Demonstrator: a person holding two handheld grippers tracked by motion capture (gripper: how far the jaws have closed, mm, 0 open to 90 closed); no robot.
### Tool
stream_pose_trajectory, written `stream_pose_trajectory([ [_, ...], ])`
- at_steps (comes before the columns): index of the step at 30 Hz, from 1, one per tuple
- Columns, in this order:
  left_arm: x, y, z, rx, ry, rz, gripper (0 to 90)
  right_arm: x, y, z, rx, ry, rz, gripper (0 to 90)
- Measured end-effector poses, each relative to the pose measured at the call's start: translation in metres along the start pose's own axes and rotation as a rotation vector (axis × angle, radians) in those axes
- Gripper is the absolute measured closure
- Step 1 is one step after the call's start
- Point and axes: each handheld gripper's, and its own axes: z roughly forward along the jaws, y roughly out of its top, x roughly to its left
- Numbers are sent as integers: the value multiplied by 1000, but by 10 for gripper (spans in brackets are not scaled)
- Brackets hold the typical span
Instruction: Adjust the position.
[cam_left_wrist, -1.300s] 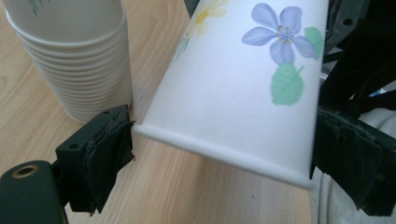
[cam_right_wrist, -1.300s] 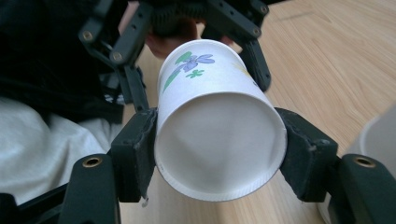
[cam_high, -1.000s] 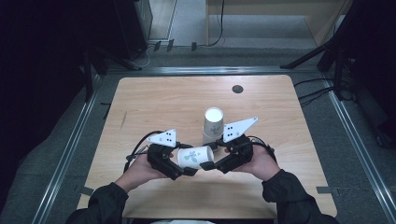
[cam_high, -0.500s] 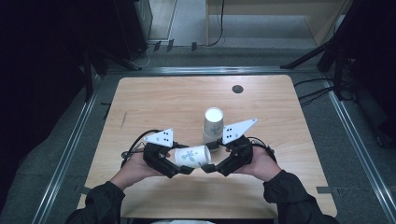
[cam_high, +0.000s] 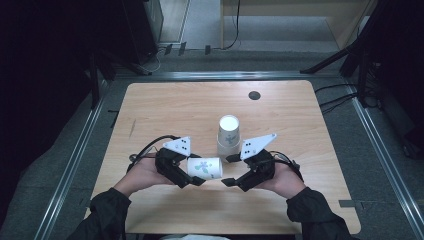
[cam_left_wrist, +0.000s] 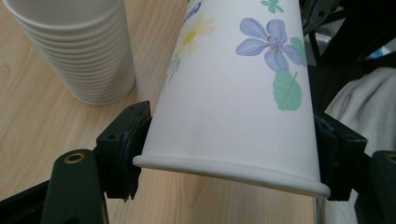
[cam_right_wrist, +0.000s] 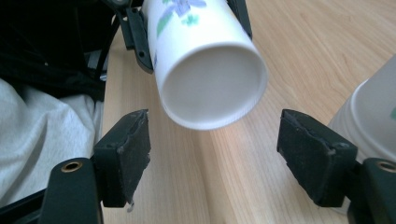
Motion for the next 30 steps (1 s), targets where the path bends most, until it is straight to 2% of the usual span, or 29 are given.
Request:
stream_pose_trajectory([
  [5, 2, 4, 12, 48, -44, 7, 244, 3, -3, 3, 19, -4, -5, 261],
  [6, 2, 4, 12, 48, -44, 7, 244, 4, -3, 4, 22, -7, -8, 261],
  [8, 1, 8, 18, 78, -47, 18, 245, 5, -4, 5, 31, -1, -11, 265],
  [10, 1, 8, 20, 88, -40, 18, 245, 6, -5, 6, 35, -7, -17, 265],
  [13, 1, 10, 29, 140, -42, 8, 245, 7, -6, 11, 61, -9, -30, 270],
  [14, 1, 10, 29, 140, -42, 8, 245, 7, -6, 11, 61, -9, -30, 270],
  [15, 1, 10, 34, 164, -40, -6, 244, 7, -7, 14, 79, -14, -35, 271],
  [16, 1, 10, 34, 164, -40, -6, 244, 7, -7, 14, 79, -14, -35, 271],
  [18, 1, 11, 41, 198, -51, -11, 245, 6, -10, 22, 118, -10, -47, 271],
  [22, -2, 13, 45, 210, -63, -5, 245, 4, -11, 31, 138, 7, -54, 284],
  [30, -5, 13, 49, 234, -50, 18, 245, 7, -11, 39, 181, 24, -82, 338],
])
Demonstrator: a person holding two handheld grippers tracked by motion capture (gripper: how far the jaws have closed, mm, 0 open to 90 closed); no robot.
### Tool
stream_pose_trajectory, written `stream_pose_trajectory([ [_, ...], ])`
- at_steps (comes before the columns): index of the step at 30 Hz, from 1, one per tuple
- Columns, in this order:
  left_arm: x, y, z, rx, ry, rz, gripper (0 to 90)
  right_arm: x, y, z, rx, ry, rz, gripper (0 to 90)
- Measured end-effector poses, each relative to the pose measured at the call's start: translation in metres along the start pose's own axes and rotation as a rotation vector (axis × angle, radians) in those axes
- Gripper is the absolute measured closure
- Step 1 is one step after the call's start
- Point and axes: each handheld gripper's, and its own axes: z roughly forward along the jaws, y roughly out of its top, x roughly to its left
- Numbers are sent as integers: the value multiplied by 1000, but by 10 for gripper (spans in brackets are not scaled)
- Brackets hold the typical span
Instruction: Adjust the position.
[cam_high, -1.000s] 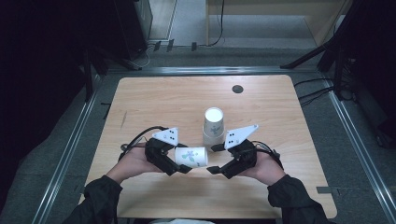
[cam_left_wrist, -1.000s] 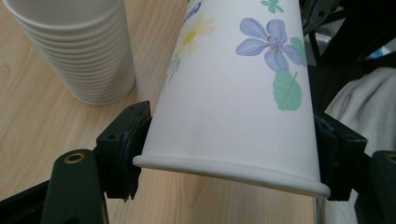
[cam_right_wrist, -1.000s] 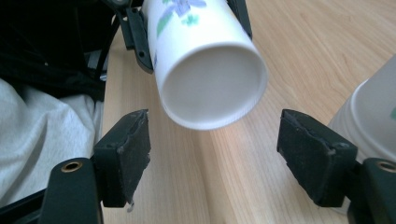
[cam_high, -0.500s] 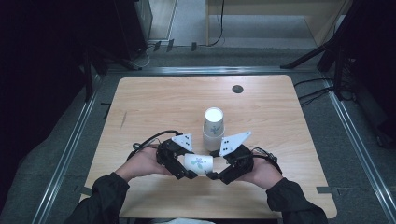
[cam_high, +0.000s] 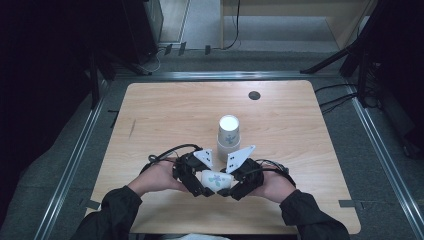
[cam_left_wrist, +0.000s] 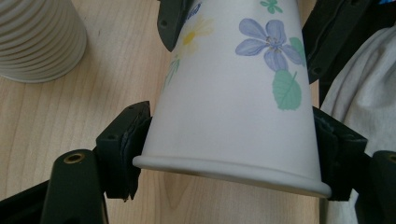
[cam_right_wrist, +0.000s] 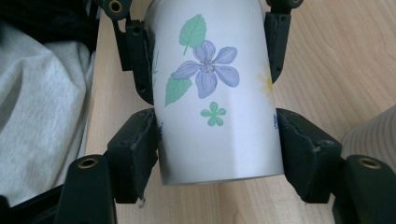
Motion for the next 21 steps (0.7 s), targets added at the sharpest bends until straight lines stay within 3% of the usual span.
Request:
stream_pose_trajectory([
  [4, -1, -1, 0, -5, 3, 20, 220, 1, 0, 0, 10, 4, -8, 348],
  [5, -2, -1, 0, -13, 21, 24, 220, 1, 0, 0, 10, 4, -8, 348],
  [7, -1, 0, -2, -34, 56, 10, 79, 0, 0, -2, 8, -9, -21, 349],
  [15, 3, -4, -14, -106, 52, -2, 79, -5, -3, -14, -36, -30, 2, 349],
  [16, 5, -7, -19, -146, 32, -23, 82, -8, -4, -21, -64, -30, 24, 349],
  [21, 5, -12, -25, -191, 49, -40, 83, -12, -5, -36, -130, -35, 55, 349],
])
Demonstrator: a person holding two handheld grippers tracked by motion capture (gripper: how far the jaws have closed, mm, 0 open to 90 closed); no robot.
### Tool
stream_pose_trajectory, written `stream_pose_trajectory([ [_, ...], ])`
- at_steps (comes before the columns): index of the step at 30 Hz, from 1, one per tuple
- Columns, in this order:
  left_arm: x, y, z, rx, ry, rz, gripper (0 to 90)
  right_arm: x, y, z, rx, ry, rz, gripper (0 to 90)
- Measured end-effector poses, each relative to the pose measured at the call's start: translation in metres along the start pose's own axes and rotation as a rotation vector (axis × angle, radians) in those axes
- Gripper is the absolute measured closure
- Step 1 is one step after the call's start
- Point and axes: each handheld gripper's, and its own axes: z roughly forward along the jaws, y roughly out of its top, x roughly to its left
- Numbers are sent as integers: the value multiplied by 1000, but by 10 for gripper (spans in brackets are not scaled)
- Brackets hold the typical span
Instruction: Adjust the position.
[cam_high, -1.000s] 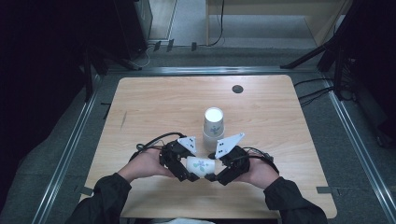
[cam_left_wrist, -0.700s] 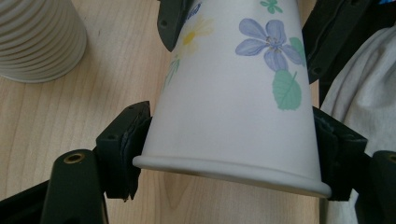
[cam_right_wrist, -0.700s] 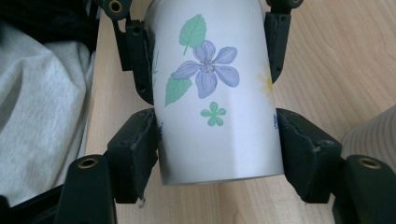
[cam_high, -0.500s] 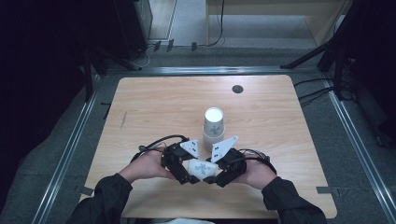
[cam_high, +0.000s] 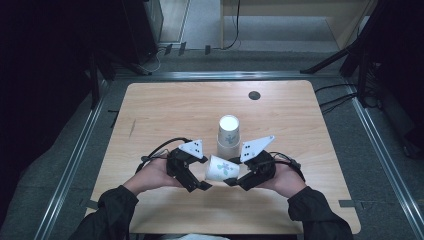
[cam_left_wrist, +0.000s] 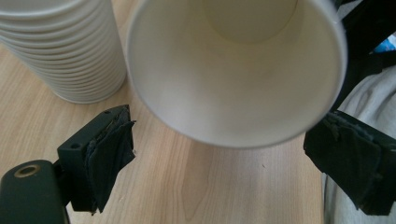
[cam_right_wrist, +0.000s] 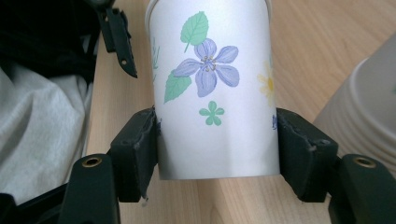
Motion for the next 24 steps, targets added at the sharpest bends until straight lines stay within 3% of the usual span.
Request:
stream_pose_trajectory([
  [4, 0, -2, -5, -40, 2, -10, 129, -3, 2, -10, -55, 3, 15, 349],
  [6, 0, -5, -10, -95, -15, -43, 129, -4, 3, -13, -71, 8, 21, 349],
  [11, -2, -7, -16, -159, -22, -72, 133, -6, 7, -16, -111, 38, 19, 349],
  [16, -8, -8, -19, -192, -17, -75, 134, -7, 12, -12, -128, 74, 12, 349],
  [24, -13, -10, -28, -281, -22, -115, 148, -5, 19, -2, -126, 120, 3, 349],
])
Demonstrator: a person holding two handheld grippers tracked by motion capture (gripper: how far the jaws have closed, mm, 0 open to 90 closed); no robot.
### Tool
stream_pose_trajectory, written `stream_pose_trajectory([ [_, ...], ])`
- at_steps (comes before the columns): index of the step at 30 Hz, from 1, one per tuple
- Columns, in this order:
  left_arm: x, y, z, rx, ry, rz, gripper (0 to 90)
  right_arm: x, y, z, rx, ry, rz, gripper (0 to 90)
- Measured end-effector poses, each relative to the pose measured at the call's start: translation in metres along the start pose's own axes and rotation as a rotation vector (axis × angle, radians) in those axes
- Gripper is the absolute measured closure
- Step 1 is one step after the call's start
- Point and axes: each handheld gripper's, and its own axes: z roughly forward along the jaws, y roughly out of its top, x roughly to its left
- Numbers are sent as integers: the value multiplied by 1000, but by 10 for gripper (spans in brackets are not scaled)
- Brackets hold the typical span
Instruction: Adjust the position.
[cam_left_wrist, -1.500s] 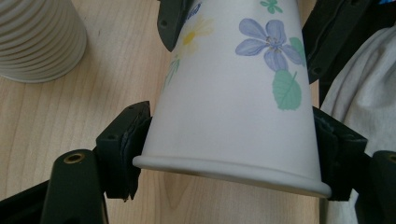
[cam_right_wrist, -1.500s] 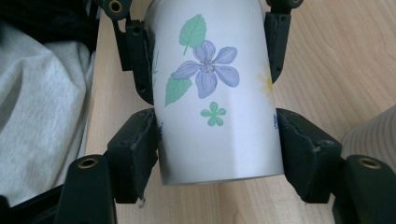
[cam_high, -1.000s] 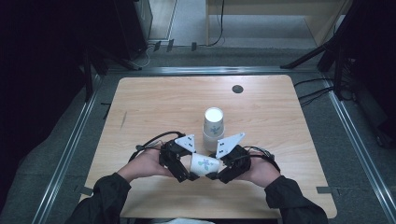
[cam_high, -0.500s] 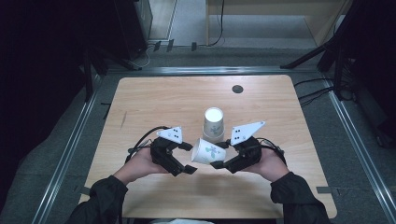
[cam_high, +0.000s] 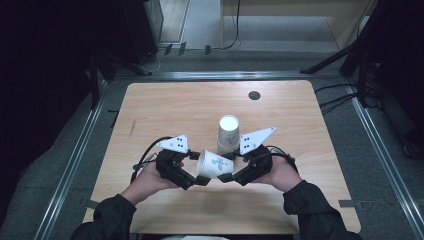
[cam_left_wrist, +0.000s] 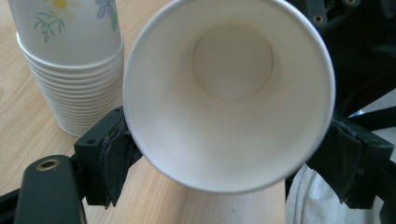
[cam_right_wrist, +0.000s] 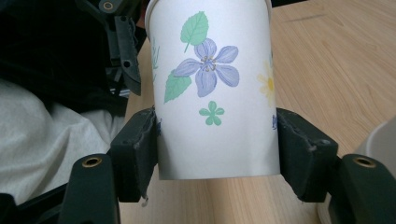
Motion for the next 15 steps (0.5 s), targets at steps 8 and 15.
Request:
stream_pose_trajectory([
  [8, 2, 0, -2, -53, -18, -32, 210, 2, 2, 6, -2, 21, -2, 350],
  [15, 1, 1, -5, -52, -21, -27, 245, 2, 3, 6, -6, 27, 8, 343],
])
